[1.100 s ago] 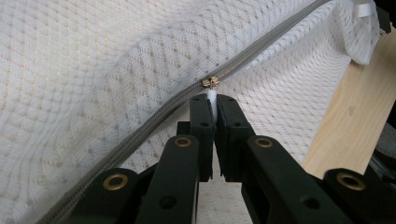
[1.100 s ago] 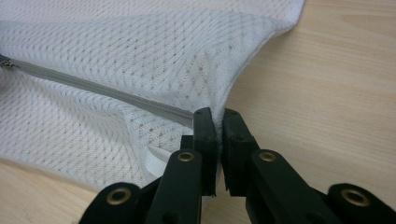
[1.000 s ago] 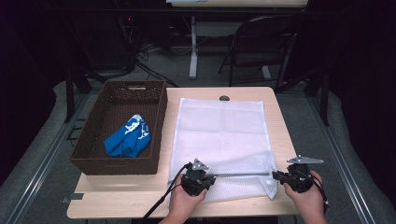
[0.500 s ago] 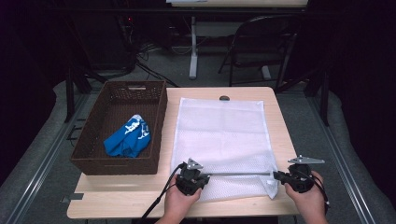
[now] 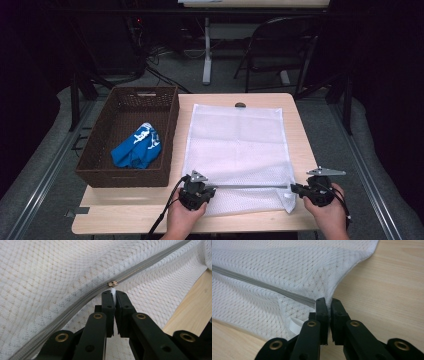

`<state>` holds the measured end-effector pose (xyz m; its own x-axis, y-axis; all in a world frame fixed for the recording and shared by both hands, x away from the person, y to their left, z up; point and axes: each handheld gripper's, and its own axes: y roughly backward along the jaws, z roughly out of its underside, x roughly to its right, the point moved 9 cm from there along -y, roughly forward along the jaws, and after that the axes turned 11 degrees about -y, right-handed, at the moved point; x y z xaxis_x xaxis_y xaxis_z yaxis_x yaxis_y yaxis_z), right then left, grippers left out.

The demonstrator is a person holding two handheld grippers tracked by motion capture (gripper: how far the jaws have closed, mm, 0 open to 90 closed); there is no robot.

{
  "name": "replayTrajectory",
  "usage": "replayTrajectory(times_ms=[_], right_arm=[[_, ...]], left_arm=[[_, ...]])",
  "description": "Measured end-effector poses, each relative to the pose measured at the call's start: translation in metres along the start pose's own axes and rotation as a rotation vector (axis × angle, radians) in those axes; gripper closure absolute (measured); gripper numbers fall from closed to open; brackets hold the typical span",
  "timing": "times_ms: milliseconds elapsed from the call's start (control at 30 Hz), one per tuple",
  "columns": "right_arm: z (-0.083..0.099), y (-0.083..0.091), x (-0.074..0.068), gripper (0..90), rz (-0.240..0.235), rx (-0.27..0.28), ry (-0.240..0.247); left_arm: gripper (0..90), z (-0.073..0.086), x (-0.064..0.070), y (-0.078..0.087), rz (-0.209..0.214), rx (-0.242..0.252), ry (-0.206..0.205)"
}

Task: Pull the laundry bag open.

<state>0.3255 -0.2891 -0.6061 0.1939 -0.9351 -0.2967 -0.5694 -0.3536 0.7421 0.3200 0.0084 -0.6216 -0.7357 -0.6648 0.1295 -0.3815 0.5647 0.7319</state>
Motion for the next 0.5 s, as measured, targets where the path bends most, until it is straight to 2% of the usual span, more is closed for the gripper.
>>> replayTrajectory(times_ms=[67,267,367,400,433,500], right_arm=[[0.000,0.000,0.000,86.0,0.015,0.003,0.013],[0.000,0.000,0.001,86.1,0.010,0.005,0.004],[0.000,0.000,0.001,86.0,0.007,0.005,0.002],[0.000,-0.001,0.000,86.1,0.002,0.004,0.000],[0.000,-0.001,0.001,86.0,0.018,0.003,0.009],[0.000,-0.001,0.000,86.0,0.009,0.002,0.003]], left_arm=[[86.5,0.001,-0.002,0.001,-0.009,0.004,0.000],[86.5,0.009,-0.012,0.006,-0.025,-0.013,0.008],[86.5,0.012,-0.015,0.010,-0.017,-0.017,0.014],[86.4,0.012,-0.017,0.010,-0.030,-0.017,0.013],[86.5,0.013,-0.017,0.011,-0.030,-0.016,0.014],[86.4,0.014,-0.018,0.012,-0.020,-0.016,0.021]])
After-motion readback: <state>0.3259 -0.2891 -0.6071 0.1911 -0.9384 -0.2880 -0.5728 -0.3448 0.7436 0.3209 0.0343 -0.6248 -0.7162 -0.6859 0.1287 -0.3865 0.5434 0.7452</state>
